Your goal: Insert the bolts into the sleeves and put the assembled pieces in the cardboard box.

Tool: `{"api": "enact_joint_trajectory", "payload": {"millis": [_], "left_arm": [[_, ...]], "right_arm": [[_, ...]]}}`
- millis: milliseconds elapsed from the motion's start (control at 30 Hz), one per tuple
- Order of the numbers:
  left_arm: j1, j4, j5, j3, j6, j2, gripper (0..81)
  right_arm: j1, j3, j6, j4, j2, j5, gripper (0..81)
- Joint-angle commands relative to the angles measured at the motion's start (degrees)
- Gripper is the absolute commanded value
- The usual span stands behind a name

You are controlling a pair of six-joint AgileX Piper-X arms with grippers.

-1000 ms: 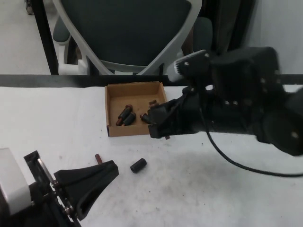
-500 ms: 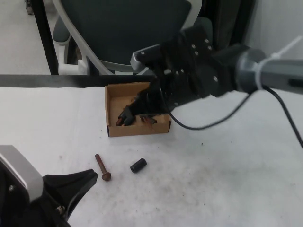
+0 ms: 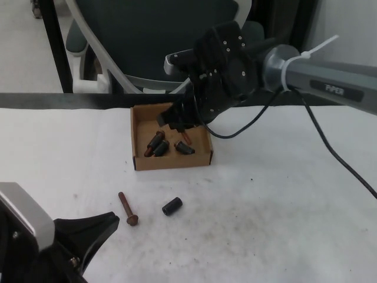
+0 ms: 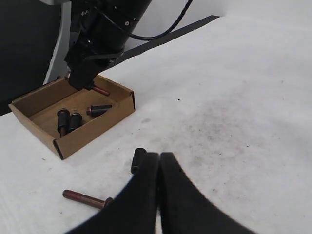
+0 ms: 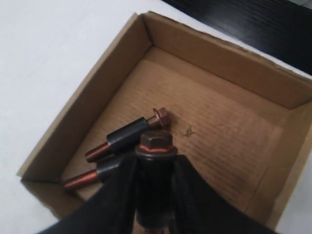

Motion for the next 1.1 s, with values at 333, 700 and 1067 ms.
{"api": "enact_joint_trajectory", "payload": {"millis": [333, 700, 1067], "left_arm": [[-0.18, -0.67, -0.71, -0.72, -0.10, -0.45, 0.8], [-0.18, -0.67, -0.71, -0.58, -0.09, -0.45, 0.8], [-0.18, -0.67, -2.41, -0.59, -0.09, 0.58, 0.8]], "right_arm": [[-3.27, -7.15, 1.24, 2.10, 6.73, 3.23, 0.1], [-3.27, -7.15, 1.24, 5.10, 6.73, 3.59, 46.0], [-3.16, -7.15, -2.21, 10.96, 3.32, 3.16, 35.7]]}}
